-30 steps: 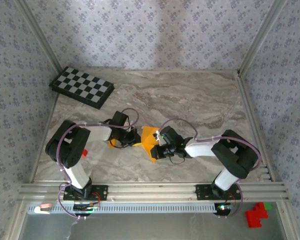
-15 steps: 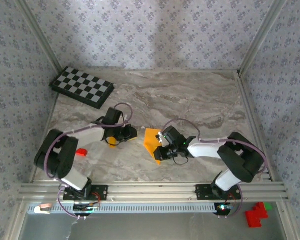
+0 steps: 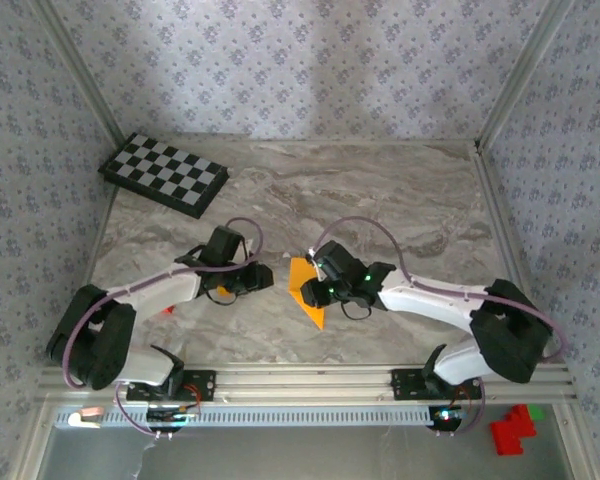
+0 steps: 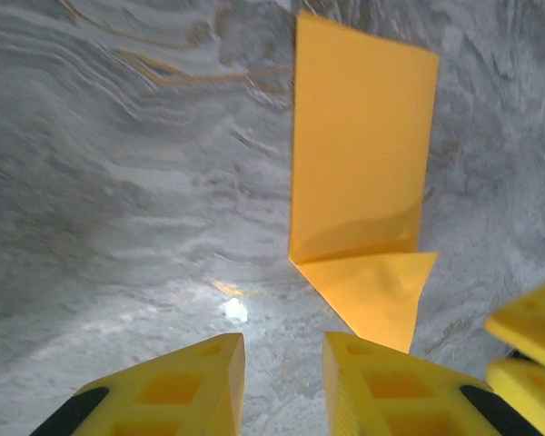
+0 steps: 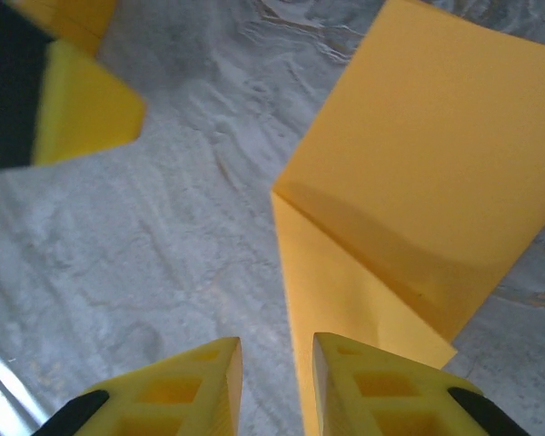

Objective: Fold a paper plane with a square sheet of paper (pick it up from the middle)
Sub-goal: Third fold the triangle at the center of the table, then perform the fourth fold on the wing at the bottom-center of the table.

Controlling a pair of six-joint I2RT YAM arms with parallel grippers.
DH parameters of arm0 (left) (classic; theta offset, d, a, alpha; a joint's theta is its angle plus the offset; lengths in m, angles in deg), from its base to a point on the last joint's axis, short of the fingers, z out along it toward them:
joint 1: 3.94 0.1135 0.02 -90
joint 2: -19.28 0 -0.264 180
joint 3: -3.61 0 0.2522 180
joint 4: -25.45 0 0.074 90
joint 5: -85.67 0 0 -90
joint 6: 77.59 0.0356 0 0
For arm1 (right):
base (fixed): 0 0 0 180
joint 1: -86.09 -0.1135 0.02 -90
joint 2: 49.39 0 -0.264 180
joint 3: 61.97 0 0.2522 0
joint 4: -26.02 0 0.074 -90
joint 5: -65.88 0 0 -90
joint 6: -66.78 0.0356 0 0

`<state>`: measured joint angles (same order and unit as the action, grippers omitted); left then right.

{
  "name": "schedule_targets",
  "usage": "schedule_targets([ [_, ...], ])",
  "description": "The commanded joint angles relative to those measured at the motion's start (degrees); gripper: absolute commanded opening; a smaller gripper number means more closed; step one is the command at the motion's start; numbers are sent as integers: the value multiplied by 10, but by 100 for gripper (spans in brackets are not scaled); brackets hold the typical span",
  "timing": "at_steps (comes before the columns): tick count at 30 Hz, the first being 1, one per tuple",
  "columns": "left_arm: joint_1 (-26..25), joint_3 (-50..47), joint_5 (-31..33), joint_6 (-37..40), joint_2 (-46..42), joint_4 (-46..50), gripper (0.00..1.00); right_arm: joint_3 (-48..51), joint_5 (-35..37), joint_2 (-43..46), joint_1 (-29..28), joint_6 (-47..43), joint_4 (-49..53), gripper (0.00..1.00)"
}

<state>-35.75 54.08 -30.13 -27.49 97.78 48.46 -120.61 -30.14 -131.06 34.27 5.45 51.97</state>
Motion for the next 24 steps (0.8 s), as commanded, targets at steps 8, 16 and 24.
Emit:
schedule_targets([
  [8, -60, 28, -7, -5, 65, -32, 37, 21, 4, -71, 28, 18, -11, 13],
  [16, -73, 64, -13, -7, 123, -41, 40, 51, -2, -92, 36, 21, -26, 8],
  [24, -75, 88, -10, -5, 153, -25, 40, 66, -8, -96, 41, 22, -34, 6],
])
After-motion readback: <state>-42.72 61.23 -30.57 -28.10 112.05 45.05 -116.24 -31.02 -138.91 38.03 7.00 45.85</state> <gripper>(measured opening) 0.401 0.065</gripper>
